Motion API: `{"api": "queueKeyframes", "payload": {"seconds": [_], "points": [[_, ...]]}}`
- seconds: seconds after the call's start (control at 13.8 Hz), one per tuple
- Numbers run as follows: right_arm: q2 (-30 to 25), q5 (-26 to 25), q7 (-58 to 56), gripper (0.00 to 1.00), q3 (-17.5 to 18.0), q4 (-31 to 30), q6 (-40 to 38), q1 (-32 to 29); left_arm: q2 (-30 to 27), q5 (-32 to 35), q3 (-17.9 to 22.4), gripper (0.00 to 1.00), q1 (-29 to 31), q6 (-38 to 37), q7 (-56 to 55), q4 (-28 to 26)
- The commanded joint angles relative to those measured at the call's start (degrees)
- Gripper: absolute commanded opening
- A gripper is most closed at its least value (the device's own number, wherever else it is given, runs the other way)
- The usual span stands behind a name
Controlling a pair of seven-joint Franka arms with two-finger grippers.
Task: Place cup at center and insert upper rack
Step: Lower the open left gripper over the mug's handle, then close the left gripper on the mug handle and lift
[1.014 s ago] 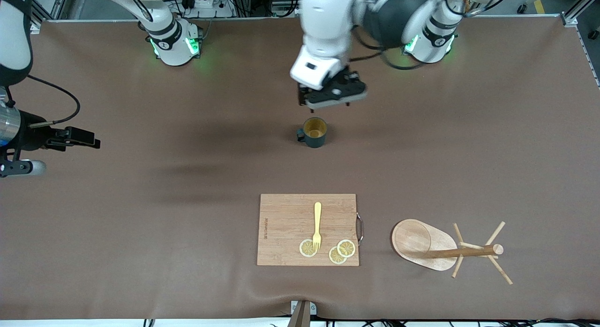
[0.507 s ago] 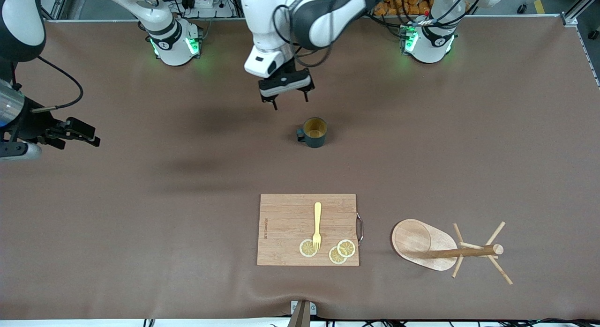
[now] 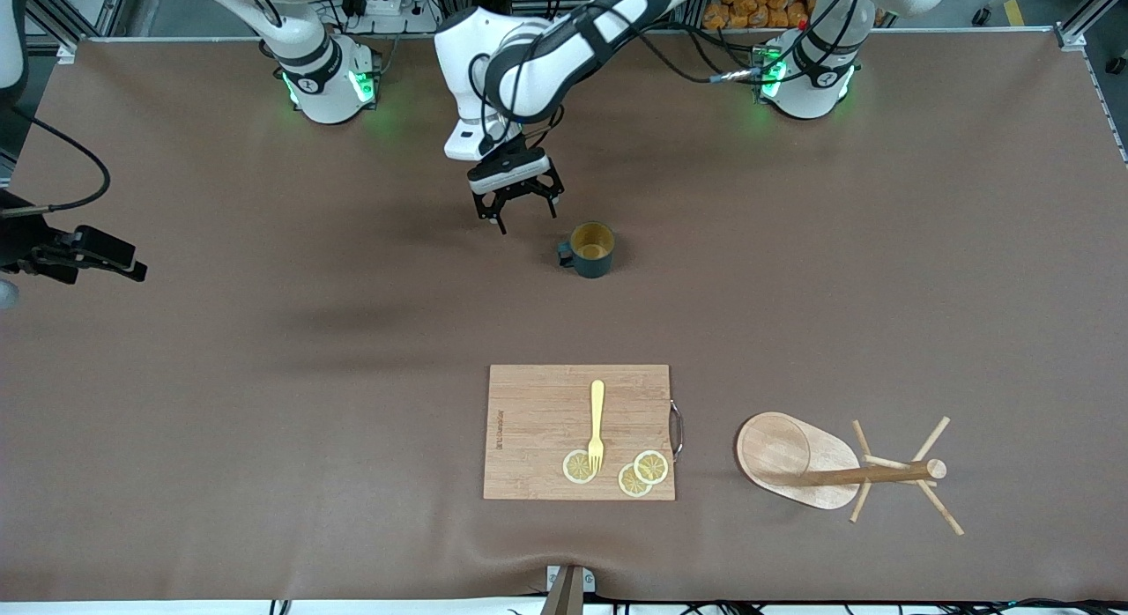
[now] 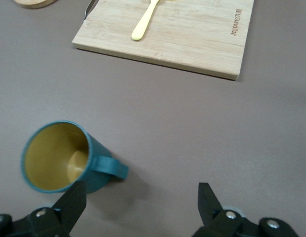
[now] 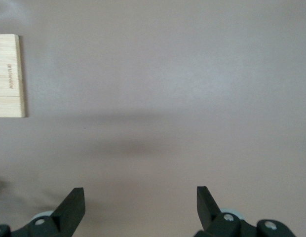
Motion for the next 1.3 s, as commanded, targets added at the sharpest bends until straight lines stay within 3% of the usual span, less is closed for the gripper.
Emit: {"api": "queueKeyframes", "payload": {"seconds": [0.0,0.22,0.43,0.58,1.23], "points": [[0.3,-3.0,4.1,1.0,0.5,2.7,-3.0,1.8,3.4,6.6,0.5,1.0,-2.0,-0.3,-5.7,1.8],[-0.7,-3.1,8.6,1.0,0.1,2.3,-3.6,4.8,6.0,10.6,0.9,1.0,-2.6,-0.5,-10.5,1.8],[-0.9,-2.9,9.0,1.0,-5.8,2.2,-2.8,9.4,7.5,10.9,6.5,1.0,-6.8,-1.0,-14.2,1.8],[-0.9,-2.9,8.8,1.0,-5.8,2.4,-2.8,9.6,8.3,10.9,8.5,1.0,-8.2,-1.0,-16.4,1.8],[-0.1,-3.0,8.4,1.0,-5.2,4.5,-2.0,8.4,9.8,14.9,10.4,1.0,-8.4,-0.9,-17.6,1.9]]}}
